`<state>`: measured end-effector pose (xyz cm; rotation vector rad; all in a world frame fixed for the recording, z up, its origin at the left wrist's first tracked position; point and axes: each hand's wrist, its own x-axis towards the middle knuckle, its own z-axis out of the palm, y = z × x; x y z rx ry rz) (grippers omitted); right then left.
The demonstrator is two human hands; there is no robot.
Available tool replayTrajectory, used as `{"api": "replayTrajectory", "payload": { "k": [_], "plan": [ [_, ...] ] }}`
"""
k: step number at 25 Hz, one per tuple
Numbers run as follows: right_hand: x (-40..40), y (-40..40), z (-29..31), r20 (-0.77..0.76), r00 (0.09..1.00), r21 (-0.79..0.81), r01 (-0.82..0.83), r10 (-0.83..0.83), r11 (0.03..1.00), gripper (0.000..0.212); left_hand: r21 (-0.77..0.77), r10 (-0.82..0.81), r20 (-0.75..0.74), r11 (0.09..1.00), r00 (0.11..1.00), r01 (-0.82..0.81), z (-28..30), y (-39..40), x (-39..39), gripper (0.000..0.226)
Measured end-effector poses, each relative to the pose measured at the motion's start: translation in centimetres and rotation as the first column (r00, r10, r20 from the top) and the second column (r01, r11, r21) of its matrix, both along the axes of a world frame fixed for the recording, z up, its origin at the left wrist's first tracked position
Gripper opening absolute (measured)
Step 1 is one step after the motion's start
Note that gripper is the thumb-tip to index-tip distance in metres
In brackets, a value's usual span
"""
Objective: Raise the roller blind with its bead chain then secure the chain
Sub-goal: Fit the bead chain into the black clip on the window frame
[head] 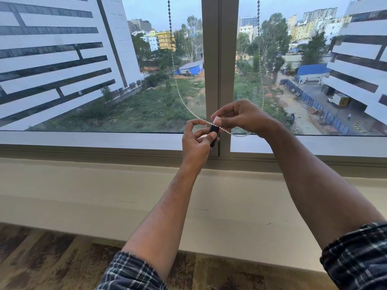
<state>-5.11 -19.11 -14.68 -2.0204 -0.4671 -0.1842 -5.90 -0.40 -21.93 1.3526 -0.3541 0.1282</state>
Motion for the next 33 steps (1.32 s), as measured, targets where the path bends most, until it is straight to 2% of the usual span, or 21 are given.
{"api": "replayTrajectory", "payload": {
  "k": [4,6,9,12,17,22,27,33],
  "plan": [
    [-0.2,0.1,0.3,0.039,0.998,-0.067,-0.036,0.039,0.997,0.030,0.052,0.071,0.065,0.996,0.995,-0.075,-0.2,-0.3,-0.2,0.051],
    [-0.4,0.2,0.2,0.066,0.997,-0.073,-0.041,0.046,0.996,0.028,0.078,0.103,0.093,0.991,0.990,-0.110,-0.4,-0.4,-0.4,0.045],
    [-0.7,0.3,-0.2,0.090,0.996,0.020,0.012,-0.014,1.000,0.024,0.110,0.144,0.122,0.981,0.982,-0.158,-0.4,-0.4,-0.5,0.034],
    [-0.8,0.5,-0.7,0.098,0.992,0.117,0.074,-0.085,0.990,0.023,0.107,0.154,0.135,0.980,0.979,-0.169,-0.3,-0.5,-0.5,0.032],
    [-0.9,0.5,-1.7,0.124,0.988,0.163,0.072,-0.093,0.984,0.020,0.068,0.144,0.150,0.985,0.978,-0.156,0.0,-0.7,-0.8,0.028],
    [-0.5,1.8,-3.9,0.267,0.929,0.228,0.200,-0.258,0.953,0.016,-0.078,0.137,0.081,0.988,0.987,-0.131,0.9,-1.0,-1.3,0.029],
    [-0.5,2.6,-4.4,0.318,0.888,0.268,0.251,-0.332,0.930,0.017,-0.137,0.136,0.044,0.982,0.990,-0.129,1.0,-1.2,-1.1,0.027],
    [-0.6,2.3,-4.0,0.355,0.904,0.239,0.157,-0.237,0.958,0.016,-0.093,0.138,0.071,0.987,0.988,-0.131,1.0,-0.7,-0.8,0.029]
  ]
}}
